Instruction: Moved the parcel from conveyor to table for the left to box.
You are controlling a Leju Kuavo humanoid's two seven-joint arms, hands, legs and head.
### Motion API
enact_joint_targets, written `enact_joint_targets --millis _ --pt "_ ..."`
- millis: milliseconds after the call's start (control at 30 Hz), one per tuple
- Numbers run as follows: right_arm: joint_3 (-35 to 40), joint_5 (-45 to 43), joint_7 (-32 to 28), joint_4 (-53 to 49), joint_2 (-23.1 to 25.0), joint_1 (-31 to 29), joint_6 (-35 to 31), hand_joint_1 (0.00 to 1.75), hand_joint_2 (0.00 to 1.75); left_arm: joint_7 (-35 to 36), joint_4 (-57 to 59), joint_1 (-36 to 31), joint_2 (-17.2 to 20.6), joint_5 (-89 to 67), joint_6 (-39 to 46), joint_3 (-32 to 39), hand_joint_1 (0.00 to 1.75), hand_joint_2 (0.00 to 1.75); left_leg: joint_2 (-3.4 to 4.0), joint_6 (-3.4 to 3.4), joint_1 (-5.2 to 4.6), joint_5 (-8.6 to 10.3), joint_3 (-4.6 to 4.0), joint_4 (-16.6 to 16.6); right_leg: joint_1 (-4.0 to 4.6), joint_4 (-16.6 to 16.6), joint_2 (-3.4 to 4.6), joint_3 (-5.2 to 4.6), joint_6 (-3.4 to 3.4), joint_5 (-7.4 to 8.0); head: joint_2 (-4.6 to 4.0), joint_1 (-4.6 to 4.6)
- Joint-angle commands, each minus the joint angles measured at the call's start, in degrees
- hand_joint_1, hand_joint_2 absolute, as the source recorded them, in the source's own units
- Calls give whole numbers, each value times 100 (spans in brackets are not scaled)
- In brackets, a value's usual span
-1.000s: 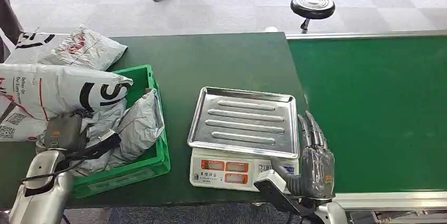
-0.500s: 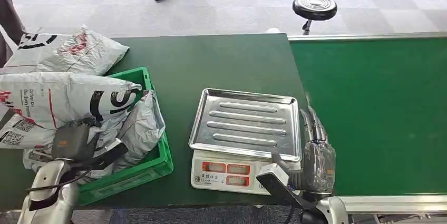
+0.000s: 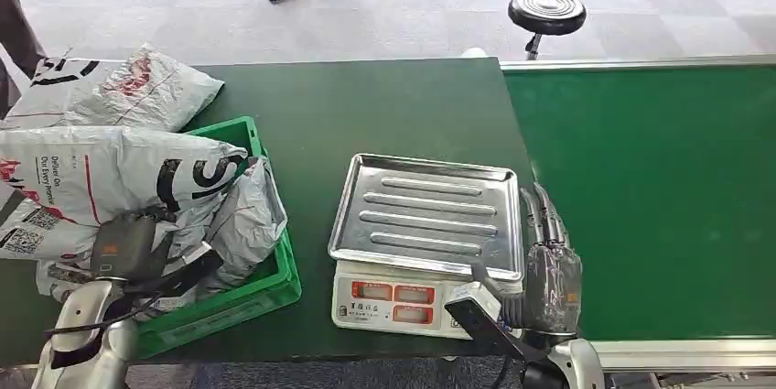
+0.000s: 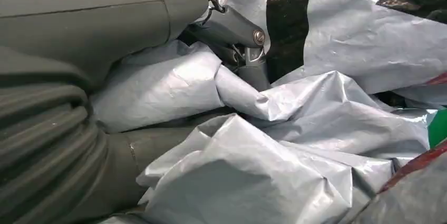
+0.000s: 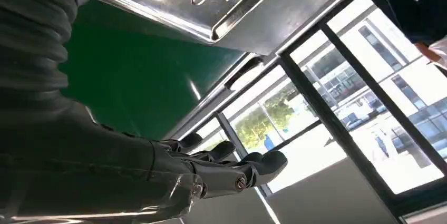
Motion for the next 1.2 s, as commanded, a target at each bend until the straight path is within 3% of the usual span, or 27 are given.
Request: enact_joint_targets --millis 33,133,167,200,267,300,600,700,867,900,967,1000,1200 --pt "-93 -104 -19 396 -113 -292 51 0 175 -133 -278 414 -355 133 -64 -599 175 175 11 14 -3 5 12 -15 1 -18 6 10 -13 9 0 0" --pt "-84 -144 -22 446 -111 -361 87 0 175 -121 -635 477 -324 185 -116 -851 175 175 3 13 -4 4 5 -9 -1 -13 -2 5 -9 6 0 0" --pt "-89 -156 -20 461 -109 -374 83 0 175 -78 -755 513 -338 192 -41 -870 45 175 3 19 1 7 7 -15 5 -25 -6 12 -15 11 0 0" --pt "-86 -175 -21 463 -116 -379 88 0 175 -28 -845 494 -340 183 51 -910 0 175 -3 15 -2 5 4 -10 1 -17 -10 9 -11 7 0 0" --pt "-90 -182 -10 455 -115 -379 86 0 175 68 -958 428 -364 178 200 -913 0 175 -8 14 -2 6 -1 -7 0 -15 -15 5 -9 6 0 0" --pt "-108 -181 6 439 -105 -378 86 0 175 36 -1065 370 -411 249 468 -887 0 0 -12 17 3 9 -3 -9 6 -22 -20 8 -14 9 0 0" --pt "-105 -201 -3 482 -140 -339 -32 0 175 -413 -1782 152 -668 1220 1673 -1030 0 0 -27 13 11 10 -18 4 16 -15 -33 -7 -14 6 0 0" --pt "-84 -189 -18 529 -100 -346 -73 0 175 -846 -1951 172 -688 2036 1937 -1150 0 0 -24 15 15 10 -16 2 22 -18 -31 -7 -17 7 0 0" --pt "-80 -186 -23 632 -89 -401 -146 0 175 -994 -1939 165 -632 2201 2083 -1163 0 0 -15 9 15 6 -13 5 20 -11 -19 -9 -9 4 0 0" --pt "-80 -175 -30 638 -87 -402 -172 0 0 -1049 -1925 150 -635 2207 2157 -1179 0 0 -14 13 16 10 -15 1 22 -16 -20 -9 -15 9 0 0" --pt "-79 -151 -40 642 -80 -395 -215 0 0 -1160 -1920 101 -657 2290 2308 -1239 0 0 -16 8 13 7 -16 6 18 -8 -20 -13 -7 4 0 0" --pt "-79 -147 -40 640 -76 -392 -222 0 175 -1162 -1912 85 -658 2293 2314 -1247 0 0 -19 13 15 12 -18 1 21 -15 -26 -13 -14 9 0 0" --pt "-116 -91 -66 576 -57 -316 -425 0 175 -1436 -2107 30 -695 2732 2575 -1372 0 0 -19 12 15 10 -18 3 20 -13 -25 -12 -13 6 0 0"
